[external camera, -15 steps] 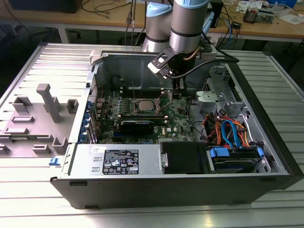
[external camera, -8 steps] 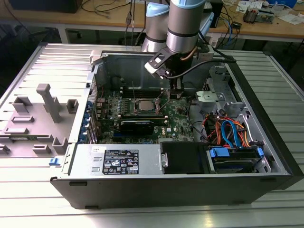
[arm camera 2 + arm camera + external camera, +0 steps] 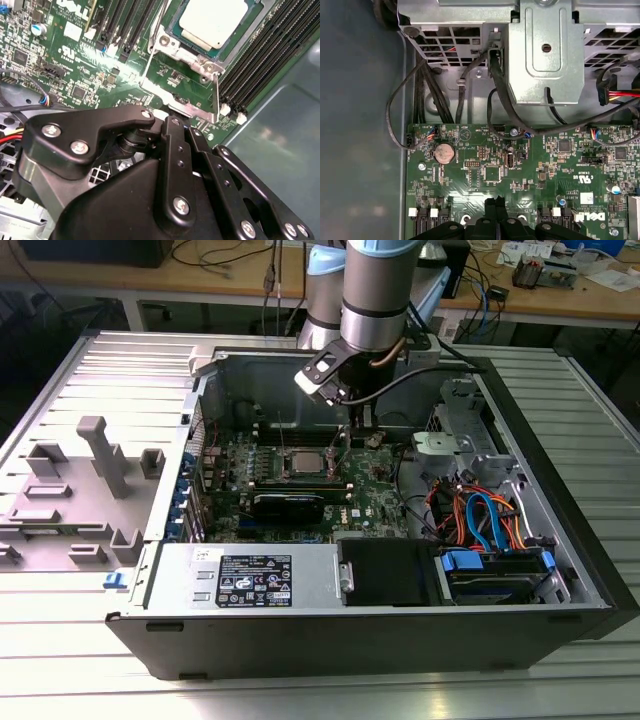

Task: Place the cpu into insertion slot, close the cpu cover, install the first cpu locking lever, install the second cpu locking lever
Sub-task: 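Close the cpu cover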

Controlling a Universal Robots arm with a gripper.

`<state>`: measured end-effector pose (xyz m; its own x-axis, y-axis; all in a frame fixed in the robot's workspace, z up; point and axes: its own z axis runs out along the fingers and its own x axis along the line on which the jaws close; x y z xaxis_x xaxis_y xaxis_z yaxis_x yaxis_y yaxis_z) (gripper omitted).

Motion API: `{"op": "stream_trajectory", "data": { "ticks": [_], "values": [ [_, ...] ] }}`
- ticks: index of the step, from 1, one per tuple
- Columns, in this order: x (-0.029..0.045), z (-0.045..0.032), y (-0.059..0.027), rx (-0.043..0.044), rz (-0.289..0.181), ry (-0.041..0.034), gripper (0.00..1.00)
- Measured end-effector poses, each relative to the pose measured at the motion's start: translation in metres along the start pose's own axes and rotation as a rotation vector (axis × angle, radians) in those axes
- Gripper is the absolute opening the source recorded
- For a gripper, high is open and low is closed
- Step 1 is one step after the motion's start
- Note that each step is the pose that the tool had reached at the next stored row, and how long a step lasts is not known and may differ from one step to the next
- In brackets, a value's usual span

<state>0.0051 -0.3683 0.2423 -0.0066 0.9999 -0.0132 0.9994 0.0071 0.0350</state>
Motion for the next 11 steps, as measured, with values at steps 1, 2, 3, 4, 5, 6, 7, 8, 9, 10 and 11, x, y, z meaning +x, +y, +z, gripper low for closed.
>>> {"op": "stream_trajectory", "data": {
  "ticks": [1, 2, 3, 4, 5, 6, 7, 8, 9, 10, 11],
  "values": [
    [0.0000, 0.0001, -0.0009, 0.0000, 0.000, 0.0000, 0.11],
    [0.0000, 0.0002, -0.0023, -0.0001, 0.000, 0.0000, 0.11],
    [0.0000, 0.0002, -0.0038, 0.0000, 0.000, 0.0000, 0.11],
    [0.0000, 0.0002, -0.0079, 0.0000, 0.000, 0.0000, 0.11],
    [0.0000, 0.0002, -0.0100, 0.0000, 0.000, 0.0000, 0.11],
    [0.0001, 0.0002, -0.0131, -0.0001, 0.000, 0.0000, 0.11],
    [0.0001, 0.0002, -0.0156, -0.0001, 0.000, 0.0002, 0.11],
    [0.0002, 0.0001, -0.0183, -0.0001, 0.000, 0.0002, 0.11],
    [0.0001, 0.0000, -0.0217, -0.0001, 0.000, 0.0002, 0.11],
    [0.0001, 0.0000, -0.0250, -0.0001, 0.000, 0.0002, 0.11],
    [0.0002, -0.0002, -0.0315, -0.0001, 0.000, 0.0001, 0.11]
  ]
}}
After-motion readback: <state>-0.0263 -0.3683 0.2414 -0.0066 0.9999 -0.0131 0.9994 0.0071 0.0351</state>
